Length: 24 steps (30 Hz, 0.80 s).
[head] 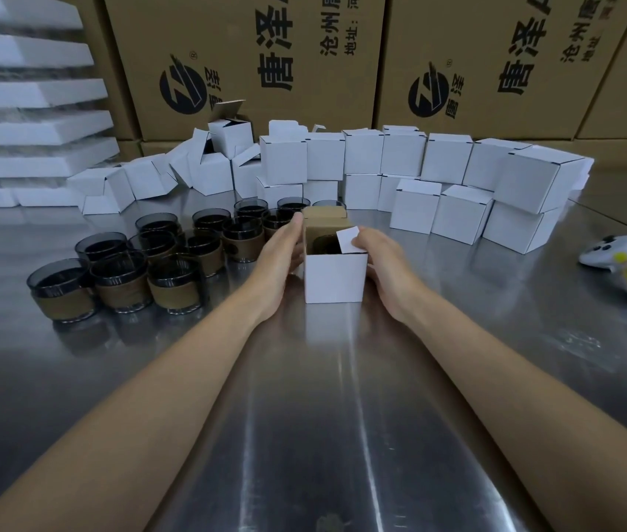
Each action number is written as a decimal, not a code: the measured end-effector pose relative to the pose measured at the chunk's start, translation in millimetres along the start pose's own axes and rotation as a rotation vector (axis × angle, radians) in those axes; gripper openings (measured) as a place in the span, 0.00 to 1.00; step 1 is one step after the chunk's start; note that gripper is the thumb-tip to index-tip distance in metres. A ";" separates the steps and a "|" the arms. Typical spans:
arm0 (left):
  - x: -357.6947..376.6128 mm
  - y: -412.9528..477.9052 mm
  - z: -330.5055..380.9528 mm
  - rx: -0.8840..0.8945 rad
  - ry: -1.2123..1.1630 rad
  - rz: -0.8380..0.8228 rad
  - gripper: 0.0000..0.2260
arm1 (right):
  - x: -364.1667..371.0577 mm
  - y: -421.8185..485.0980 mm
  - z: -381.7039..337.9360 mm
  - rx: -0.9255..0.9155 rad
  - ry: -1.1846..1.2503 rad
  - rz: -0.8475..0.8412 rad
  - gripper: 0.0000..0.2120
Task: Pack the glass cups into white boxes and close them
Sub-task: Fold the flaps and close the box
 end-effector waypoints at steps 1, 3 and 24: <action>-1.1 0.4 0.2 0.012 0.036 0.009 0.10 | 2.4 0.0 -0.1 -0.012 -0.012 -0.014 0.15; -1.9 -0.4 1.5 0.020 0.056 0.012 0.07 | 3.9 0.4 0.7 -0.020 -0.023 -0.018 0.20; 1.7 -2.5 7.8 0.026 -0.148 0.047 0.29 | 0.9 -3.3 -8.7 -0.099 0.196 -0.039 0.15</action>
Point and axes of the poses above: each hand's wrist, its own y-axis towards the middle knuckle, its own x-axis out of the palm, z = x × y, the point moved 9 cm from there along y, towards the middle knuckle, and after that the axes turned 4 degrees about -z, right-handed, at the moved point
